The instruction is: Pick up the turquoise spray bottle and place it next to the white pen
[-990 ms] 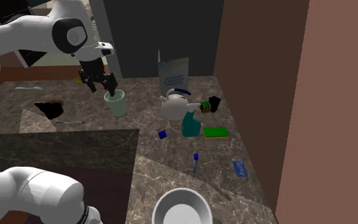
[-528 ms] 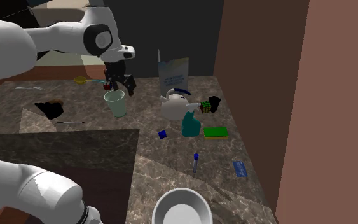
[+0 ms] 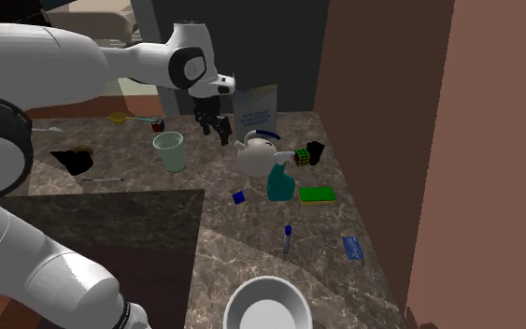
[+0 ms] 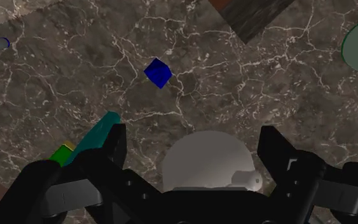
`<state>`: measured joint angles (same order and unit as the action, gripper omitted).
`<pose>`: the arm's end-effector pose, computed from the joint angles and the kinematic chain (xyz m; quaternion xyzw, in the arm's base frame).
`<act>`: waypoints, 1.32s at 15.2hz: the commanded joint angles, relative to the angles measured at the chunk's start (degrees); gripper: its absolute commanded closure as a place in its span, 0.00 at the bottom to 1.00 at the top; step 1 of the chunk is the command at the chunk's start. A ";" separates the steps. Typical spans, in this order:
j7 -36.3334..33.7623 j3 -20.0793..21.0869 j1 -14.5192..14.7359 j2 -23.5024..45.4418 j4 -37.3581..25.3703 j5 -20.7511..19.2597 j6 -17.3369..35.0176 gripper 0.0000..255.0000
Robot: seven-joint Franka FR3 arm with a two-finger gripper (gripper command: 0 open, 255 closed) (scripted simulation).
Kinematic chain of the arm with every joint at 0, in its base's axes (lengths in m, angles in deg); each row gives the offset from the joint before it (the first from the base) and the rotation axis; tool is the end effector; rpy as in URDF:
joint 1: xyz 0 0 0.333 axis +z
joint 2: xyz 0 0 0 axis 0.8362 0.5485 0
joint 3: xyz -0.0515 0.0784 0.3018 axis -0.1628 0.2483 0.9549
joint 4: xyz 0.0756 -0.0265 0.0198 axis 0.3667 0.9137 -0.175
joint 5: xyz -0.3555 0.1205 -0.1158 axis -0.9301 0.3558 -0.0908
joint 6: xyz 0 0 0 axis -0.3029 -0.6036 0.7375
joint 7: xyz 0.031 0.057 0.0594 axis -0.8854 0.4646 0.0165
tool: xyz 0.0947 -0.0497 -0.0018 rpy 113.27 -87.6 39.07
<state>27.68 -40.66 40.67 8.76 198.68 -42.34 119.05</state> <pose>0.4792 -0.1881 0.5054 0.9488 -0.3142 0.0073 0.0328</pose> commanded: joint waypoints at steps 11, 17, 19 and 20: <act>-8.32 -6.27 -6.49 16.98 -13.79 -0.27 3.45 0.00; -9.95 -7.87 -8.30 21.31 -15.71 0.32 5.89 0.00; -9.91 -7.90 -8.41 21.79 -14.80 0.39 7.28 0.00; -9.88 -7.91 -8.46 22.05 -14.36 0.43 7.98 0.00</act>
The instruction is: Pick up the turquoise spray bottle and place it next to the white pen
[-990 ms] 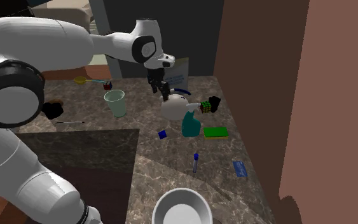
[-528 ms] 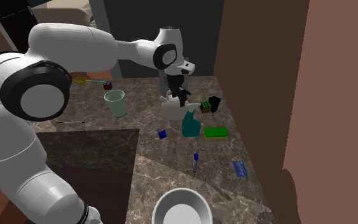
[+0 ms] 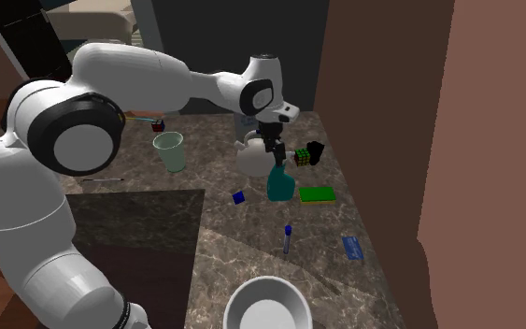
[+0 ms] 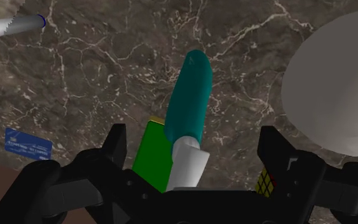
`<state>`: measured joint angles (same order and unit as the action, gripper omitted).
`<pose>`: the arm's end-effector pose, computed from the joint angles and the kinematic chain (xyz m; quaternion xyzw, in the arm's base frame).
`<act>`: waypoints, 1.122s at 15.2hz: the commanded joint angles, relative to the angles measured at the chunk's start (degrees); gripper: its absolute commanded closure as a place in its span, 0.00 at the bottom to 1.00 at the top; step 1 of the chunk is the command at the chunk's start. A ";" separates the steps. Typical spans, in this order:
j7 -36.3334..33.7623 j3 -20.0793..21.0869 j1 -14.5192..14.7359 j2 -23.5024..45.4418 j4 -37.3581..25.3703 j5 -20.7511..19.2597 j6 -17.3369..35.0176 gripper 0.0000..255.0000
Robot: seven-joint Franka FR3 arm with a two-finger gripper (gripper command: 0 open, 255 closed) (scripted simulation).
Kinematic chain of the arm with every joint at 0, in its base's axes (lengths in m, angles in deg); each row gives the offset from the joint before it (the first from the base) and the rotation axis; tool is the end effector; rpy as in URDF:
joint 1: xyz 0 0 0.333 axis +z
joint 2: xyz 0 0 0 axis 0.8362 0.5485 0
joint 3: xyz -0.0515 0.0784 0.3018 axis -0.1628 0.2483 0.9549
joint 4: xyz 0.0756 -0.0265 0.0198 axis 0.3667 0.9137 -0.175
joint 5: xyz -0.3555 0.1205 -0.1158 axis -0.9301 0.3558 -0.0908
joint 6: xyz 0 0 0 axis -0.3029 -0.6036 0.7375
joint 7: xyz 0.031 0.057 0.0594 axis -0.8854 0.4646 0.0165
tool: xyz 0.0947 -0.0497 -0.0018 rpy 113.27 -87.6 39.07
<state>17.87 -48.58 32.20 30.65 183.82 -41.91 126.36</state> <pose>0.5013 -0.3726 0.4257 0.8548 -0.5156 0.0082 0.0590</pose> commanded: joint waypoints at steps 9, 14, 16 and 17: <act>-0.04 -0.01 -0.09 0.58 1.15 0.07 1.75 0.00; -0.04 -0.01 -0.09 0.58 1.15 0.07 1.75 1.00; -0.04 -0.01 -0.09 0.58 1.15 0.07 1.75 1.00; -0.04 -0.01 -0.09 0.58 1.15 0.07 1.75 1.00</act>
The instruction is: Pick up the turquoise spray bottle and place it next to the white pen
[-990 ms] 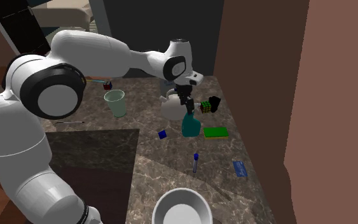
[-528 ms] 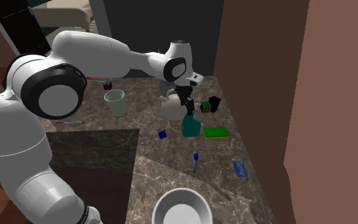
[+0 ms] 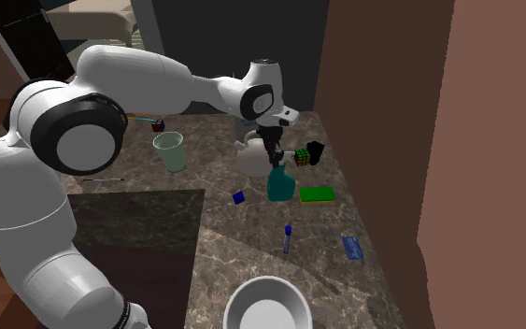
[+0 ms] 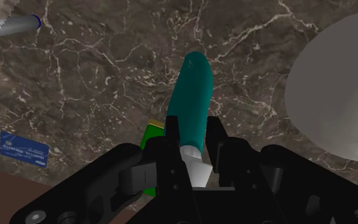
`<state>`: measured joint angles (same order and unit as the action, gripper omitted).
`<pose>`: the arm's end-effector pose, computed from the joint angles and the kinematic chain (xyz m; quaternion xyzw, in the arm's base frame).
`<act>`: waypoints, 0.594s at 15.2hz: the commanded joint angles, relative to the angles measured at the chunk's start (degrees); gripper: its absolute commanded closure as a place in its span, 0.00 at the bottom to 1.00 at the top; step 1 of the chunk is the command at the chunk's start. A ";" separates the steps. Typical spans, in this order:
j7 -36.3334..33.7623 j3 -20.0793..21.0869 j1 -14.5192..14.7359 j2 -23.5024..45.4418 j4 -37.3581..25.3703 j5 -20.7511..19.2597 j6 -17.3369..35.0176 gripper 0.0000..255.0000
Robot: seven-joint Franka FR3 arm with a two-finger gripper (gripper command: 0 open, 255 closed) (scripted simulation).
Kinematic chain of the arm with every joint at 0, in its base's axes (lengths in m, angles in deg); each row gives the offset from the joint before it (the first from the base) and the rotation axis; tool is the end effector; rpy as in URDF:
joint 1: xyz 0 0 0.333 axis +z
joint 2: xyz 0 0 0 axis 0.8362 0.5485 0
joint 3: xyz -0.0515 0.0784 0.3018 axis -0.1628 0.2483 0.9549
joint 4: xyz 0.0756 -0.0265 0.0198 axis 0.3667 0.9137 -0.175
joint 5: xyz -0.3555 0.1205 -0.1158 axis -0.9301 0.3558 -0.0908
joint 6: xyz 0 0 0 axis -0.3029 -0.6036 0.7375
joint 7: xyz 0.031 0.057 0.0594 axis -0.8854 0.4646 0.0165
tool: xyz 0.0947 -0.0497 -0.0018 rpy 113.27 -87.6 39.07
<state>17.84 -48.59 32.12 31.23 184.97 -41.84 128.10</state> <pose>0.5008 -0.3732 0.4128 0.8547 -0.5156 0.0084 0.0590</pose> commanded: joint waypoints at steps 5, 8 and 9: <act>0.07 -0.02 0.03 -0.50 -0.89 -0.06 -1.37 1.00; 0.20 -0.04 0.07 -1.14 -2.38 -0.13 -3.49 1.00; 0.25 -0.05 0.09 -1.33 -2.90 -0.15 -4.20 1.00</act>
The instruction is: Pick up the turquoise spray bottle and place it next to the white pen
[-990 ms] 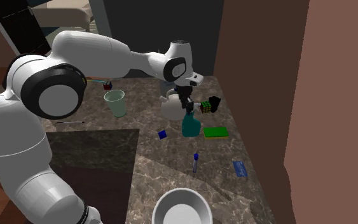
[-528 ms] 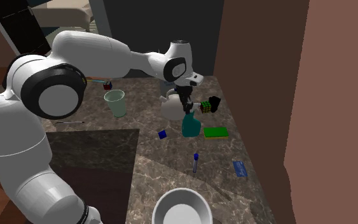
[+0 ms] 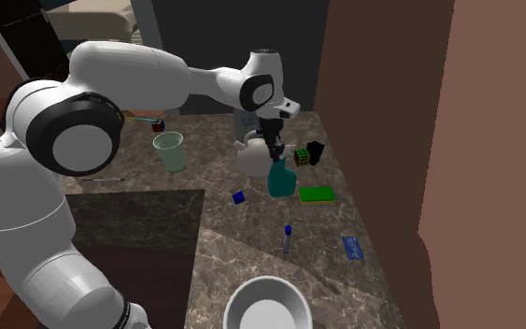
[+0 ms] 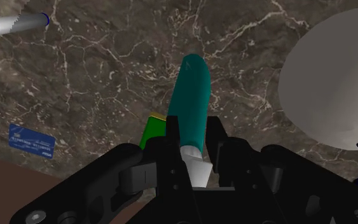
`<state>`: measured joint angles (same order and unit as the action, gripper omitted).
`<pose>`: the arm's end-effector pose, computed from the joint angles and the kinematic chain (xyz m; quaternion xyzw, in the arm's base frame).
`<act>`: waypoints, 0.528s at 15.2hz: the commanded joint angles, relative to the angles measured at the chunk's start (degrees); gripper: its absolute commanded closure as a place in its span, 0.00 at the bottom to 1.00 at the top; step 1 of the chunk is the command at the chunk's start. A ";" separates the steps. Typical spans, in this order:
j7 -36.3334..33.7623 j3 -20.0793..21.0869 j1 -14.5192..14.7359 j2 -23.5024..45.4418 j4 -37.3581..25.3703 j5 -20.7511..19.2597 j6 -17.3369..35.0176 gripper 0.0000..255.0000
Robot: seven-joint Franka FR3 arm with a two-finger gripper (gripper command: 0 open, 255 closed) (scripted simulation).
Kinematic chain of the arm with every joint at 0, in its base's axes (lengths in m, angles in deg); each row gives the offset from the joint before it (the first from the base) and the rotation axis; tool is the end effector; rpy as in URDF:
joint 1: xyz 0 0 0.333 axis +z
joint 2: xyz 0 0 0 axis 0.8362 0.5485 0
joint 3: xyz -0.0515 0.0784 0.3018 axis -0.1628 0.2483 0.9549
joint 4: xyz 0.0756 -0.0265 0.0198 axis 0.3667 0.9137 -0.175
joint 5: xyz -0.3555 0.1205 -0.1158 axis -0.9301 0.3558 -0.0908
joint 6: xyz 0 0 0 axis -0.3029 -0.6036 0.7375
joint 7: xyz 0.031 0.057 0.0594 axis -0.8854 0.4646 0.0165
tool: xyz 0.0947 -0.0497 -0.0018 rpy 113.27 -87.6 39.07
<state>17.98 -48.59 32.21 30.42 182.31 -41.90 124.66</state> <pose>0.5026 -0.3734 0.4380 0.8547 -0.5157 0.0085 0.0590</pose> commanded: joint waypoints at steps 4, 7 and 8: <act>0.31 -0.07 0.03 -1.19 -2.46 -0.14 -3.63 1.00; 0.47 -0.09 0.04 -1.57 -4.29 -0.15 -5.81 1.00; 0.53 -0.09 0.05 -1.67 -4.92 -0.16 -6.55 1.00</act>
<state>18.48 -48.69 32.24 28.85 178.15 -42.05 118.98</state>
